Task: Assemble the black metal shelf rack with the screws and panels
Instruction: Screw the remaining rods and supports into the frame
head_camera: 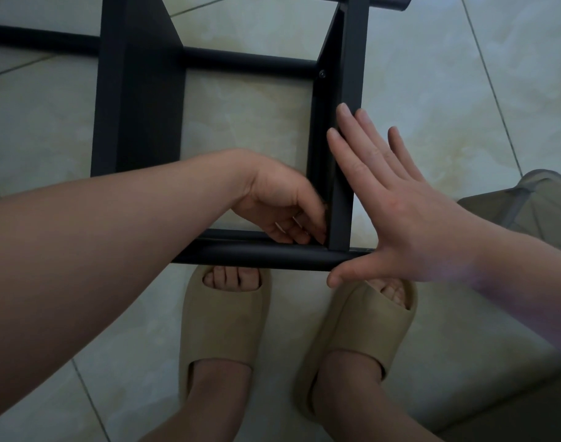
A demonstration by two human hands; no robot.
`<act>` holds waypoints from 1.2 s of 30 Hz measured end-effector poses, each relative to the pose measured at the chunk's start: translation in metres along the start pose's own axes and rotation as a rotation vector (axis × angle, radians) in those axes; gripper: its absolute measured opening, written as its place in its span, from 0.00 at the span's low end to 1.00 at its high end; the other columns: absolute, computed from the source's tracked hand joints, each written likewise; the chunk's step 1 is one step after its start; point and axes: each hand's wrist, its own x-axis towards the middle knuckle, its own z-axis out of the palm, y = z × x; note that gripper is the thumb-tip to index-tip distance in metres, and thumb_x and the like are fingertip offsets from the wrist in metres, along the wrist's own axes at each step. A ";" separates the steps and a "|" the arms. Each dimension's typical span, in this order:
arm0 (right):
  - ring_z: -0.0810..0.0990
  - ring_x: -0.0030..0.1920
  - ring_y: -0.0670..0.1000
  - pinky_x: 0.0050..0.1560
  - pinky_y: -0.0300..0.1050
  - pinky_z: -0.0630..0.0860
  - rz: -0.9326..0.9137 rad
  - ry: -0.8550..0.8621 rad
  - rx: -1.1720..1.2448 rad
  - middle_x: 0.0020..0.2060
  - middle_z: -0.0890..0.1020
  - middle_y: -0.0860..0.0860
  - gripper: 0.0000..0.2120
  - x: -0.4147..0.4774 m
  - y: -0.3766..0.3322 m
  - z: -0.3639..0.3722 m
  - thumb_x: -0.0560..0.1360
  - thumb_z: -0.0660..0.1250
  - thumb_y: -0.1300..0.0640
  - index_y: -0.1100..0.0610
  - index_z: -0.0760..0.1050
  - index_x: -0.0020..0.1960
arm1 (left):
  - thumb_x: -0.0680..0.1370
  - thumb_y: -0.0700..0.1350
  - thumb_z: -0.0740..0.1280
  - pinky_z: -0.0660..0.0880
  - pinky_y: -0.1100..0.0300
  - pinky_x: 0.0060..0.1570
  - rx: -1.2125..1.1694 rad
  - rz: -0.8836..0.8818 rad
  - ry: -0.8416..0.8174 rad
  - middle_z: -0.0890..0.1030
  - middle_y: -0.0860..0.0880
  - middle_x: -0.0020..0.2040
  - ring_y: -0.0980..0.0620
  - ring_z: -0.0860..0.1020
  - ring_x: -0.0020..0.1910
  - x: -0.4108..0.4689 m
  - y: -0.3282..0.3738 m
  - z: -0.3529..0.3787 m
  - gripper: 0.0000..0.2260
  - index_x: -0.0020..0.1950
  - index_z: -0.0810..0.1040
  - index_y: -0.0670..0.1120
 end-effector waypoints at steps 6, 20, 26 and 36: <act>0.32 0.81 0.55 0.80 0.63 0.38 0.005 -0.004 0.011 0.81 0.35 0.56 0.67 0.000 -0.001 -0.001 0.64 0.65 0.22 0.61 0.38 0.82 | 0.77 0.40 0.66 0.72 0.59 0.47 0.076 -0.011 0.028 0.82 0.51 0.39 0.54 0.75 0.38 -0.001 0.004 0.001 0.07 0.43 0.82 0.47; 0.32 0.81 0.54 0.80 0.62 0.38 -0.009 0.008 0.023 0.81 0.35 0.56 0.66 -0.001 0.001 0.002 0.64 0.64 0.21 0.61 0.38 0.82 | 0.77 0.36 0.67 0.73 0.60 0.48 0.083 -0.008 0.036 0.82 0.50 0.38 0.55 0.76 0.38 0.001 0.007 0.001 0.06 0.44 0.81 0.45; 0.33 0.81 0.55 0.80 0.63 0.38 -0.015 0.027 0.011 0.82 0.35 0.56 0.66 0.000 0.002 0.004 0.64 0.61 0.20 0.61 0.38 0.83 | 0.78 0.35 0.66 0.74 0.59 0.50 0.046 0.010 0.013 0.82 0.50 0.40 0.54 0.77 0.40 0.000 0.007 0.001 0.07 0.46 0.80 0.45; 0.33 0.81 0.55 0.80 0.63 0.39 -0.016 0.031 0.013 0.82 0.35 0.56 0.66 0.000 0.003 0.004 0.65 0.61 0.20 0.61 0.38 0.83 | 0.77 0.39 0.67 0.73 0.59 0.46 0.097 -0.026 0.026 0.82 0.50 0.38 0.54 0.75 0.37 -0.001 0.008 0.002 0.10 0.39 0.84 0.48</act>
